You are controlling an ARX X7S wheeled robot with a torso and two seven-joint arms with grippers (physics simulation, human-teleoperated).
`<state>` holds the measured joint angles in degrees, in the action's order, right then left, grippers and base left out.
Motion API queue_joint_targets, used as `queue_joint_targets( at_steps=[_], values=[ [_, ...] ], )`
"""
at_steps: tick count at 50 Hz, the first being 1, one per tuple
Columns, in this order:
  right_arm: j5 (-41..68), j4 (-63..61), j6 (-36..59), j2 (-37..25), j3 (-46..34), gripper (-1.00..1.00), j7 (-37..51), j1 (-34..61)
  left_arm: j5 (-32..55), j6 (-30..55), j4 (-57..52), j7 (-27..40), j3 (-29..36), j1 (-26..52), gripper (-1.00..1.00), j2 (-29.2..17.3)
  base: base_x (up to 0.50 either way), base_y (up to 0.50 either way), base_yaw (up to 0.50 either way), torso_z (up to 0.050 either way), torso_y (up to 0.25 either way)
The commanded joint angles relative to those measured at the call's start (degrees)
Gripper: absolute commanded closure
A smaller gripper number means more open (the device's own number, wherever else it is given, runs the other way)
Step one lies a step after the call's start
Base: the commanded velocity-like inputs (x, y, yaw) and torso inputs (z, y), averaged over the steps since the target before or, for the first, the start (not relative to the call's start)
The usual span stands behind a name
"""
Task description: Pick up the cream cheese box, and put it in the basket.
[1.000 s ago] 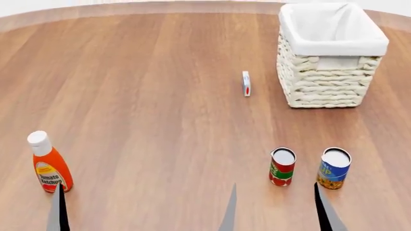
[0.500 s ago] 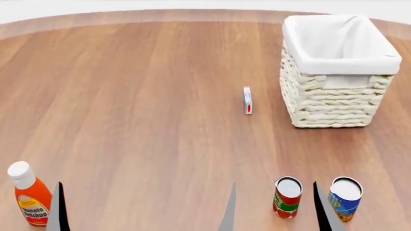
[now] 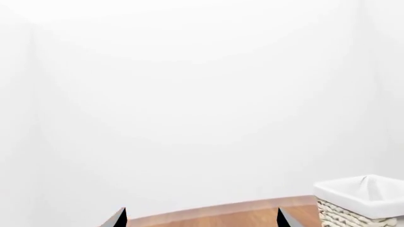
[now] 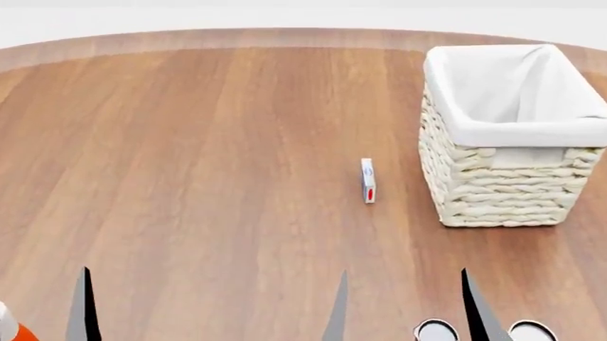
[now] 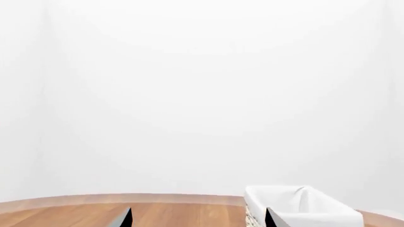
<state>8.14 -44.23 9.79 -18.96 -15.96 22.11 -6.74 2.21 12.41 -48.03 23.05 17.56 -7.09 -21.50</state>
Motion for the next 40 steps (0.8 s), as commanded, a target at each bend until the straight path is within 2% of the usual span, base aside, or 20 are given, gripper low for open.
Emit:
queue_joint_targets(
  at_steps=[1,40],
  values=[
    [0.11,0.27,-0.29,-0.23,-0.32,-1.00,0.25,0.06,0.05,-0.28,0.26,0.22,0.23,0.00,-1.00,-0.17,0.29,0.00,0.00,0.000,0.000],
    [1.20,0.00,-0.41,-1.11,-0.89,-1.00,1.05,0.33,0.47,0.03,-0.60,1.10,0.47,0.11,-1.00,-0.83,0.29,0.00,0.00,0.000,0.000]
  ],
)
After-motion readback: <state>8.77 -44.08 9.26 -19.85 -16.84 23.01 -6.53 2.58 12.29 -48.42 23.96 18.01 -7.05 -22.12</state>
